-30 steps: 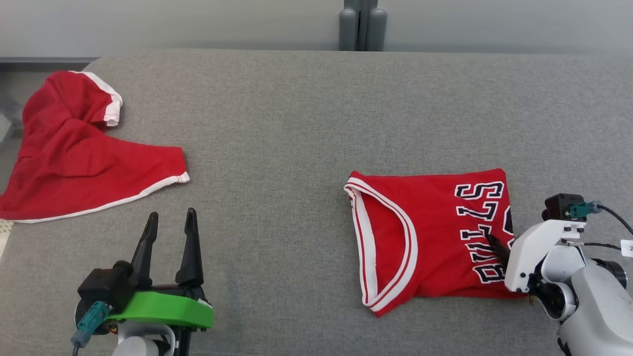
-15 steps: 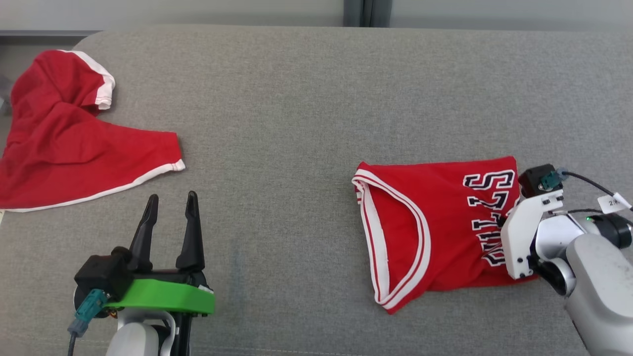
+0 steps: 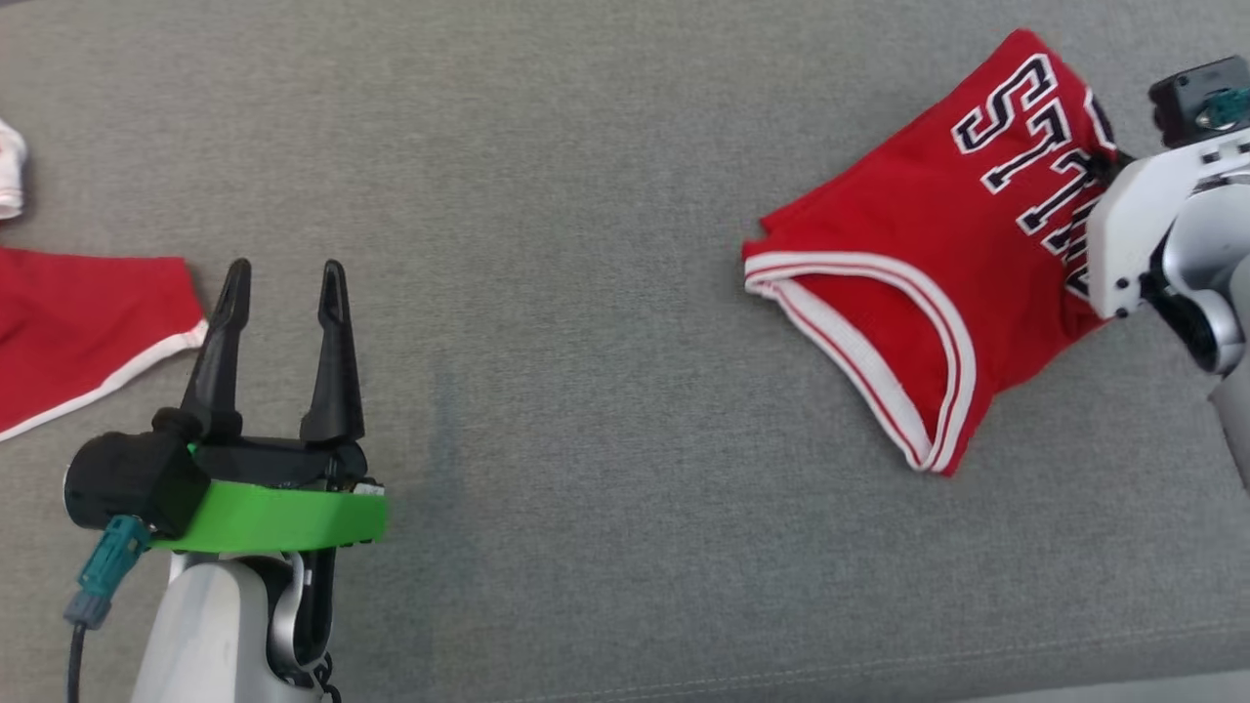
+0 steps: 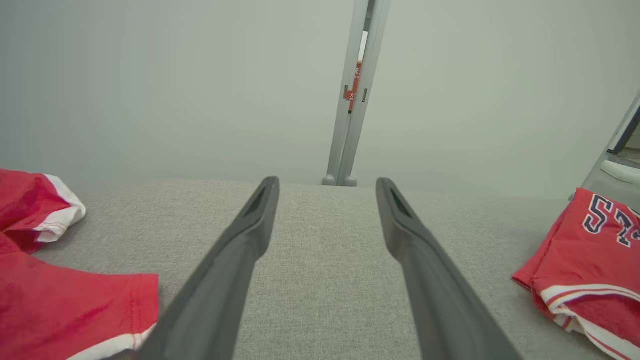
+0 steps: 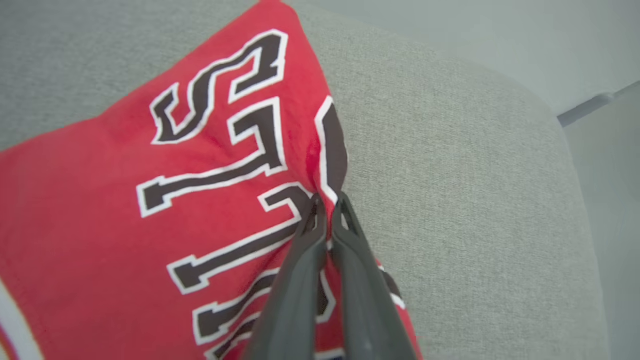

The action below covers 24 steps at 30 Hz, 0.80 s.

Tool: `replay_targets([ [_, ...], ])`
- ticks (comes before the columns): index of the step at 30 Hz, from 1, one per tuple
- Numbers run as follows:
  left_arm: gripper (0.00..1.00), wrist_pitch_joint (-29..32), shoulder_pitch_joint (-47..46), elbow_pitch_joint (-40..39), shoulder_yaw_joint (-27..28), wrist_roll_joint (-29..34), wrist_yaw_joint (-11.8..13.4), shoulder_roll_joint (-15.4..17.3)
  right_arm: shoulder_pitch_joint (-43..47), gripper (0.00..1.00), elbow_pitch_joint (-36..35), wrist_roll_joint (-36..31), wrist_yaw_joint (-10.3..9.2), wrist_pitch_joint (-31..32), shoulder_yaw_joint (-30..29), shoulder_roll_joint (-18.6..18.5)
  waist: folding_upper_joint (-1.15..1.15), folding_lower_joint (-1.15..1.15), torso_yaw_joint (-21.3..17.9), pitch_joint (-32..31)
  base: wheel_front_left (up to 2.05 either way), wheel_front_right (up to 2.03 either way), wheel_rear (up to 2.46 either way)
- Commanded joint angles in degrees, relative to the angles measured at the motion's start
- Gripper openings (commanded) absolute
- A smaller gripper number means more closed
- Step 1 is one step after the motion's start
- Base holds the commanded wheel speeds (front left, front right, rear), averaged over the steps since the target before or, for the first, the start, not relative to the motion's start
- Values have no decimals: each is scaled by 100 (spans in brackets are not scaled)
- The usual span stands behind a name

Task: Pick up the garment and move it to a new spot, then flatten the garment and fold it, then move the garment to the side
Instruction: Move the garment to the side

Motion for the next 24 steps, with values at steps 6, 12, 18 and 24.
replay_targets([
  [6, 100, -1, -251, -328, -1, 163, -16, 308, -351, 0, 481, -282, -11, -632, -860, -182, 0, 0, -1072, 1067, 0, 0, 0],
  [12, 100, -1, -320, -773, -113, 283, -16, 479, -665, 0, 967, -650, -10, -1395, -1548, -146, 0, 0, -1348, 1421, 0, 0, 0],
  [18, 100, -1, -415, -1128, -356, 360, -16, 577, -981, 0, 1455, -1290, -10, -2034, -2055, -239, 0, 0, -1312, 1676, 0, 0, 0],
  [24, 100, -1, -437, -1456, -366, 467, -16, 638, -1182, 0, 1730, -1871, -11, -2400, -2575, -317, 0, 0, -1153, 1836, 0, 0, 0],
])
